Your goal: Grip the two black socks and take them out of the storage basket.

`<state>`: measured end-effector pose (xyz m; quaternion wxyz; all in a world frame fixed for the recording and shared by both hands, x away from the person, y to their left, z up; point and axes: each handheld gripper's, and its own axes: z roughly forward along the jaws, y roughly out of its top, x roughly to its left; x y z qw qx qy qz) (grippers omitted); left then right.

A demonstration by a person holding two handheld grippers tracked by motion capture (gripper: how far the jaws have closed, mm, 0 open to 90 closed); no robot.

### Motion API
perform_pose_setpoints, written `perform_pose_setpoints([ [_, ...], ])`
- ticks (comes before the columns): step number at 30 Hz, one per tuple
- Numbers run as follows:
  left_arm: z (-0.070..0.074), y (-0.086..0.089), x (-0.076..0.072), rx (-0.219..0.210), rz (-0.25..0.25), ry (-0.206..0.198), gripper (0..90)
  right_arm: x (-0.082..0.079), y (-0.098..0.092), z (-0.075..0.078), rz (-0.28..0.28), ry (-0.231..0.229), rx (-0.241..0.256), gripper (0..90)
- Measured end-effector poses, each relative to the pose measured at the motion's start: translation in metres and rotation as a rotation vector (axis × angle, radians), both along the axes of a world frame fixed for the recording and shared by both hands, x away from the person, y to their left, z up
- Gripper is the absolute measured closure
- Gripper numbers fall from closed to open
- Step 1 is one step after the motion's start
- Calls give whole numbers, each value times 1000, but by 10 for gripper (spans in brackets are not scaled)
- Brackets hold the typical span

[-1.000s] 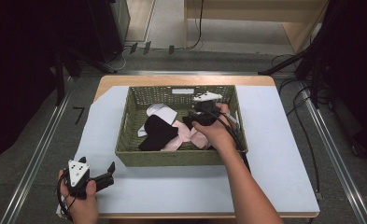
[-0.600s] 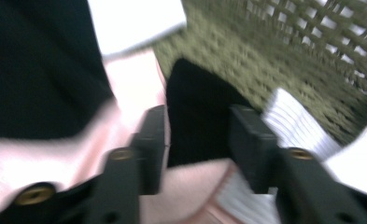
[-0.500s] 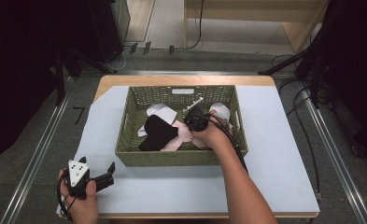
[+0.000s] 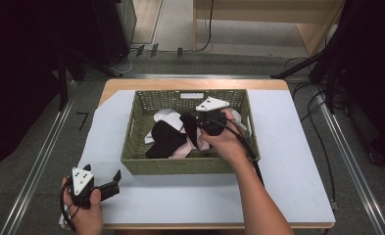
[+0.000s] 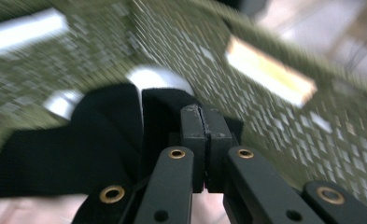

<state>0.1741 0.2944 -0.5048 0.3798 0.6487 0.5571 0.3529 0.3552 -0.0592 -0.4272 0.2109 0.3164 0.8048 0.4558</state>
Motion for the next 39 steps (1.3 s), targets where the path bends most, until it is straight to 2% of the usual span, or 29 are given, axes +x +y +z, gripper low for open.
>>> perform_pose_setpoints([
  [2,0,0,0,1,-1,-1,0,-1,-5,0,-45,-21,8,900],
  [3,0,0,0,1,-2,-2,0,0,-8,0,-74,-13,7,900],
  [5,0,0,0,-1,-4,-3,0,8,-15,-7,-178,51,-12,900],
  [7,0,0,0,-2,-6,-3,0,17,-21,-18,-309,145,-120,893],
  [9,0,0,0,-4,-7,-1,0,21,-24,-25,-374,186,-189,858],
  [10,0,0,0,-6,-8,0,0,23,-26,-27,-387,188,-203,822],
  [13,0,0,0,-9,-11,1,0,24,-27,-26,-400,162,-182,743],
  [15,0,0,0,-11,-11,1,0,23,-28,-24,-394,140,-131,692],
  [17,0,1,0,-11,-13,3,0,21,-30,-21,-413,98,-93,652],
  [19,0,1,0,-11,-14,5,0,21,-32,-18,-426,76,-30,589],
  [21,0,1,1,-11,-15,6,0,21,-34,-17,-442,81,34,524],
  [24,0,1,1,-11,-16,8,0,24,-33,-21,-426,147,98,429],
  [26,0,1,1,-10,-18,10,0,25,-30,-25,-392,196,90,397],
  [28,0,1,1,-9,-19,11,0,26,-27,-29,-363,219,62,384],
  [29,0,1,1,-8,-18,13,0,26,-24,-35,-348,248,17,366],
  [31,0,1,1,-7,-20,14,0,27,-23,-37,-344,264,1,351],
  [32,0,1,1,-7,-19,14,0,27,-22,-42,-340,295,-31,351],
  [34,0,1,1,-7,-20,14,0,28,-20,-47,-329,334,-60,347],
  [36,0,1,1,-10,-21,15,0,30,-20,-50,-338,384,-48,411],
  [39,0,1,1,-11,-21,16,0,30,-21,-51,-327,457,-51,610],
])
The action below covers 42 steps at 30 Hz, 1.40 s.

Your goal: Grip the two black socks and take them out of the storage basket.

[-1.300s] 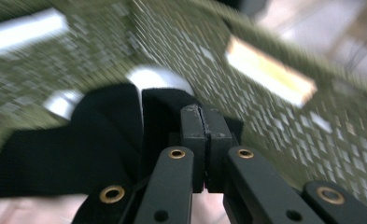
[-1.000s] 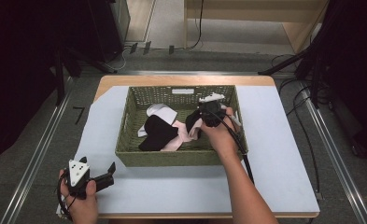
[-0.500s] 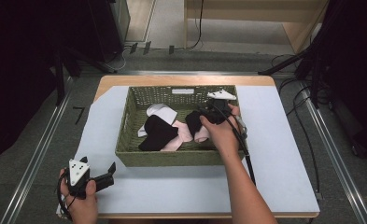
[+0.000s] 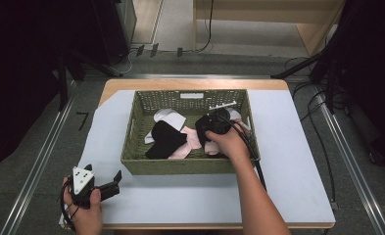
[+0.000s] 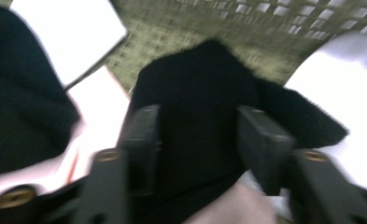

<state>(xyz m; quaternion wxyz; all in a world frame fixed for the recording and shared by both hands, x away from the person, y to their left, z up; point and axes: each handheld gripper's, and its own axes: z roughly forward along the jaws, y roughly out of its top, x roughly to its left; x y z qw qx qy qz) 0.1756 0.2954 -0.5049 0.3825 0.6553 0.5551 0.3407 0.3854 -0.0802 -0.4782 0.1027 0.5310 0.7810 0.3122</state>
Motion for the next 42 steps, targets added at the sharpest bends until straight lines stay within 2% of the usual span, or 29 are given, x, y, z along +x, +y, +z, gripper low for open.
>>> perform_pose_setpoints([
  [3,0,0,0,0,-1,0,0,-1,-1,6,10,2,-2,773],
  [6,0,0,0,-1,-1,1,0,-2,-3,12,14,-9,6,819],
  [10,0,0,0,-1,-1,1,0,-6,-3,22,24,-91,14,838],
  [14,0,0,0,-1,-2,1,0,-10,-4,32,23,-194,44,839],
  [19,0,0,0,0,-2,1,0,-14,-5,39,14,-260,69,837],
  [21,0,0,0,0,-1,2,0,-16,-7,44,17,-316,107,833],
  [24,0,0,0,1,-2,3,0,-20,-9,48,11,-373,143,819],
  [26,0,0,0,1,-3,3,0,-19,-9,47,8,-354,152,812],
  [29,0,0,0,-1,-1,3,0,-17,-9,43,-1,-297,127,819],
  [34,0,0,0,-3,-2,5,0,-16,-9,43,-12,-277,136,813],
  [38,0,0,0,-4,-2,4,0,-19,-10,48,-14,-310,148,812],
  [42,0,0,1,-6,-1,5,0,-27,-12,56,-16,-420,179,815],
])
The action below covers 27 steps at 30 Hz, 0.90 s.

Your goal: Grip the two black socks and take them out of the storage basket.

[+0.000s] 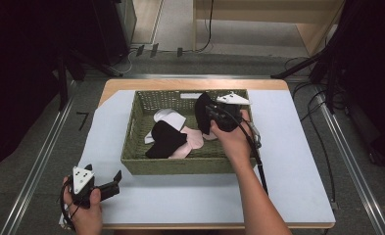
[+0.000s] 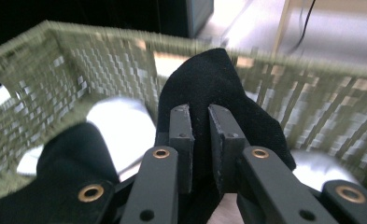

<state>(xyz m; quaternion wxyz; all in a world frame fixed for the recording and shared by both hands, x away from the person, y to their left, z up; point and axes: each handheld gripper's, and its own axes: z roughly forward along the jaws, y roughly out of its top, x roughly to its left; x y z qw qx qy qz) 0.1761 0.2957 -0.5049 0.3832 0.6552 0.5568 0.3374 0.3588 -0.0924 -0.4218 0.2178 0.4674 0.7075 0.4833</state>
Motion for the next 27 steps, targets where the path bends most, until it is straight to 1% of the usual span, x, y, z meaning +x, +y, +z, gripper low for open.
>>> perform_pose_setpoints([
  [1,0,0,0,2,2,2,0,-2,-1,1,-4,-27,5,816],
  [3,0,0,0,0,0,3,0,-5,-1,4,-16,-64,7,819],
  [9,0,0,0,-1,0,1,0,-10,-5,8,-43,-132,17,841],
  [10,0,0,0,0,0,0,0,-11,-6,9,-47,-136,29,843],
  [12,0,0,0,-4,2,0,0,-13,-11,11,-59,-163,62,846],
  [14,0,1,0,-4,3,-2,0,-15,-14,13,-66,-170,95,847],
  [15,0,1,0,-7,4,-5,0,-16,-19,15,-68,-184,114,848],
  [16,0,1,0,-7,4,-5,0,-16,-19,15,-68,-184,114,848],
  [19,0,1,-1,-6,3,-10,0,-16,-24,18,-77,-190,142,848],
  [23,0,1,-1,-11,0,-14,0,-18,-35,24,-98,-204,135,847],
  [24,0,1,-1,-10,2,-14,0,-19,-43,25,-117,-211,132,847],
  [25,0,1,-1,-8,2,-13,0,-19,-43,25,-117,-211,132,847],
  [27,0,1,-1,-8,0,-14,0,-21,-52,27,-133,-221,135,847],
])
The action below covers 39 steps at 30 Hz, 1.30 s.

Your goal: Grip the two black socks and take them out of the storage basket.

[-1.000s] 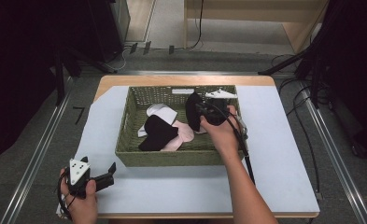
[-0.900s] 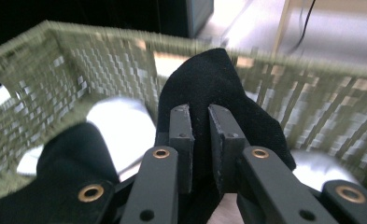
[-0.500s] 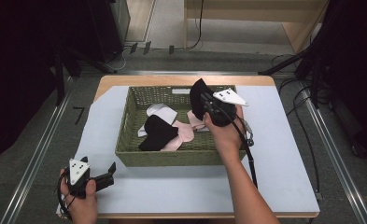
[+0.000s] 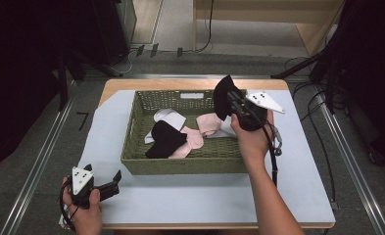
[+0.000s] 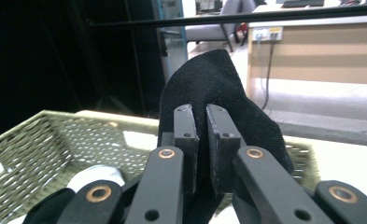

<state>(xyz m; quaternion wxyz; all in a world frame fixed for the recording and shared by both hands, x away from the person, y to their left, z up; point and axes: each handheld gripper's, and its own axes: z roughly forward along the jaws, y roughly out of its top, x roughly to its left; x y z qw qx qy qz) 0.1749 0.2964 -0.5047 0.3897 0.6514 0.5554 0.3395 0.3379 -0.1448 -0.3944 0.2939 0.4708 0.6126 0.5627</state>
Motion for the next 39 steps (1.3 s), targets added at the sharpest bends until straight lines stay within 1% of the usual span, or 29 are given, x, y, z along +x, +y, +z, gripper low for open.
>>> perform_pose_setpoints([
  [2,0,0,0,-4,3,0,0,-2,-9,3,-8,-15,12,847],
  [4,0,0,0,-2,9,-2,0,-5,-20,8,-21,-42,40,847],
  [5,0,0,0,1,10,-3,0,-6,-25,10,-27,-54,46,847],
  [8,0,0,-1,8,12,-6,0,-9,-41,15,-56,-75,64,847],
  [10,0,0,-1,4,15,-10,0,-11,-51,16,-71,-78,72,847],
  [14,0,0,-1,3,17,-13,0,-14,-70,13,-109,-79,70,846],
  [17,0,0,-1,4,18,-13,0,-16,-87,8,-145,-65,71,846],
  [22,0,0,-2,3,20,-14,0,-19,-104,-7,-191,-41,49,846],
  [27,0,0,-2,0,20,-13,0,-23,-121,-26,-233,-4,54,846],
  [31,0,1,-2,-5,18,-16,0,-27,-130,-52,-261,60,33,846],
  [36,0,-1,-2,16,17,-14,0,-30,-138,-81,-285,132,16,838],
  [37,0,-1,-2,16,19,-17,0,-30,-140,-85,-297,145,3,828],
  [38,0,-1,-2,13,22,-16,0,-30,-142,-89,-309,158,3,805],
  [39,0,-1,-2,8,23,-18,0,-30,-144,-92,-316,158,12,757],
])
